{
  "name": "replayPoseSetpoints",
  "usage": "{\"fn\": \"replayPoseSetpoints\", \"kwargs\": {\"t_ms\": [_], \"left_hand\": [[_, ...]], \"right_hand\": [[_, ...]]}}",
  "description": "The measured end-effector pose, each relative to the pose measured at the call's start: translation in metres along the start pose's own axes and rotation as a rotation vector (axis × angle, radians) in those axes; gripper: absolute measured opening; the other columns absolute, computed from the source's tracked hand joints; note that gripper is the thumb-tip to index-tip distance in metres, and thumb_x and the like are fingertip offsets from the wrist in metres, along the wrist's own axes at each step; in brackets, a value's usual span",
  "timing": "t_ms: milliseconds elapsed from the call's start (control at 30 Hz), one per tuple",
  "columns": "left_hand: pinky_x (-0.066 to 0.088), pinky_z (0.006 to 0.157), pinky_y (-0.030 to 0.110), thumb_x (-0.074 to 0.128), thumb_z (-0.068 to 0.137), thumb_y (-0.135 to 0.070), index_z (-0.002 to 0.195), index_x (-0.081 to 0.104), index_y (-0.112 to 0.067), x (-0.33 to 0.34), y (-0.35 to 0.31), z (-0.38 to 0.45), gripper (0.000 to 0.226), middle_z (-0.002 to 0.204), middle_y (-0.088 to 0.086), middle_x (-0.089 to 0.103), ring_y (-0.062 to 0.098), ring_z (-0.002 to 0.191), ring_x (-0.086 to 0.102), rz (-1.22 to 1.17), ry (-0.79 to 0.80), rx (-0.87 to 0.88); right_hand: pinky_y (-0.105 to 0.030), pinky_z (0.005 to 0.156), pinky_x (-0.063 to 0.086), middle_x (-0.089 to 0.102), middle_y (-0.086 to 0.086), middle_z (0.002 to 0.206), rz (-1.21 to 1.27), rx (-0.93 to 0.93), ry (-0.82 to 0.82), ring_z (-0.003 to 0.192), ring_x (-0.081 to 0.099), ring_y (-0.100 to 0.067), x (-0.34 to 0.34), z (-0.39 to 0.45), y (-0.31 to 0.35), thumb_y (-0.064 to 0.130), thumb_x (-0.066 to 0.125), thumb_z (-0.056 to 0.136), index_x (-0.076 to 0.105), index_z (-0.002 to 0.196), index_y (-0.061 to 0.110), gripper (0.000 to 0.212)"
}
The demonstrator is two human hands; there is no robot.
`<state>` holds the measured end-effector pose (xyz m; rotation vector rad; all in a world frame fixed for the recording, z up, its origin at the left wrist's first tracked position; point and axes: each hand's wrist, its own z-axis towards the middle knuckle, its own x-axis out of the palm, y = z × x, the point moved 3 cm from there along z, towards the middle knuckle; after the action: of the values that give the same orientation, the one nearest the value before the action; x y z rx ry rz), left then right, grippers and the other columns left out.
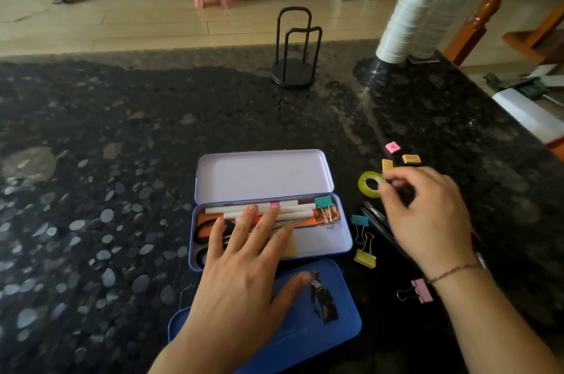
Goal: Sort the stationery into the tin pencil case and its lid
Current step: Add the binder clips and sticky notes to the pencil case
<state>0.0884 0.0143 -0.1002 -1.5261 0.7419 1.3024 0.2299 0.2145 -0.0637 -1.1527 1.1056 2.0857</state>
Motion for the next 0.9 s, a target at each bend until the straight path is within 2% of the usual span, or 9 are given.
{"fn": "replayPoseSetpoints", "kwargs": {"t_ms": [67,133,200,300,433,567,667,767,900], "left_hand": [[0.028,0.110,0.056,0.032,0.089,-0.063,0.133,0.047,-0.033,-0.001,0.000,0.000,0.055,0.152,-0.006,0.036,0.024,0.142,0.029,-0.053,-0.048,-0.012],[0.030,0.109,0.056,0.041,0.086,-0.056,0.127,0.051,-0.032,-0.002,0.001,0.001,0.049,0.148,-0.005,0.042,0.024,0.140,0.033,-0.122,-0.098,-0.023],[0.032,0.108,0.054,0.047,0.083,-0.050,0.117,0.056,-0.032,-0.002,0.002,0.002,0.040,0.142,-0.006,0.046,0.022,0.137,0.036,-0.189,-0.144,-0.034],[0.034,0.106,0.048,0.051,0.079,-0.045,0.095,0.062,-0.032,-0.001,0.002,0.003,0.023,0.132,-0.006,0.051,0.022,0.130,0.040,-0.248,-0.204,-0.050],[0.029,0.103,0.041,0.053,0.077,-0.044,0.078,0.062,-0.034,0.000,0.002,0.003,0.013,0.129,-0.008,0.054,0.021,0.128,0.041,-0.268,-0.231,-0.054],[0.030,0.103,0.043,0.064,0.074,-0.039,0.076,0.062,-0.034,-0.001,0.000,0.003,0.005,0.128,-0.008,0.056,0.020,0.127,0.042,-0.280,-0.233,-0.062],[0.031,0.103,0.044,0.065,0.073,-0.038,0.076,0.063,-0.034,-0.003,0.000,0.003,0.005,0.126,-0.008,0.056,0.021,0.126,0.043,-0.283,-0.234,-0.060],[0.033,0.103,0.046,0.065,0.073,-0.038,0.076,0.063,-0.033,-0.003,0.001,0.004,0.006,0.125,-0.008,0.057,0.022,0.126,0.044,-0.283,-0.232,-0.060],[0.033,0.104,0.046,0.064,0.074,-0.039,0.077,0.064,-0.033,-0.003,0.001,0.004,0.006,0.126,-0.008,0.057,0.022,0.126,0.043,-0.290,-0.220,-0.063]], "right_hand": [[-0.021,0.060,0.031,0.061,0.007,0.097,-0.108,0.103,0.070,0.094,0.047,-0.013,-0.006,0.001,-0.017,0.027,0.066,0.083,0.068,0.097,0.027,0.014],[-0.024,0.064,0.035,0.060,0.009,0.097,-0.144,0.104,0.174,0.097,0.050,-0.014,-0.006,-0.003,-0.025,0.026,0.069,0.082,0.068,0.094,0.029,0.012],[-0.021,0.068,0.037,0.058,0.013,0.093,-0.112,0.031,0.257,0.094,0.051,-0.009,-0.006,-0.008,-0.021,0.025,0.070,0.081,0.068,0.091,0.032,0.013],[-0.019,0.076,0.038,0.053,0.021,0.097,-0.061,-0.125,0.349,0.098,0.048,-0.003,-0.006,-0.015,-0.007,0.028,0.067,0.082,0.066,0.103,0.039,0.023],[-0.020,0.068,0.037,0.050,0.019,0.103,-0.192,-0.268,0.341,0.096,0.040,-0.006,0.002,-0.025,0.004,0.043,0.059,0.086,0.061,0.121,0.037,0.036],[-0.021,0.067,0.034,0.053,0.014,0.107,-0.272,-0.250,0.340,0.097,0.041,-0.011,0.013,-0.028,0.004,0.041,0.063,0.085,0.065,0.115,0.033,0.032],[-0.019,0.067,0.038,0.057,0.018,0.097,-0.126,-0.153,0.277,0.093,0.050,-0.007,0.007,-0.024,0.000,0.036,0.070,0.080,0.067,0.100,0.033,0.021],[-0.015,0.057,0.052,0.064,0.014,0.073,0.234,0.002,0.200,0.070,0.062,-0.003,-0.006,-0.021,-0.003,0.021,0.075,0.077,0.065,0.085,0.028,0.014],[-0.018,0.064,0.057,0.068,0.009,0.081,0.404,-0.130,0.194,0.074,0.067,-0.003,-0.009,-0.026,0.015,0.006,0.076,0.073,0.067,0.084,0.019,0.019]]}}
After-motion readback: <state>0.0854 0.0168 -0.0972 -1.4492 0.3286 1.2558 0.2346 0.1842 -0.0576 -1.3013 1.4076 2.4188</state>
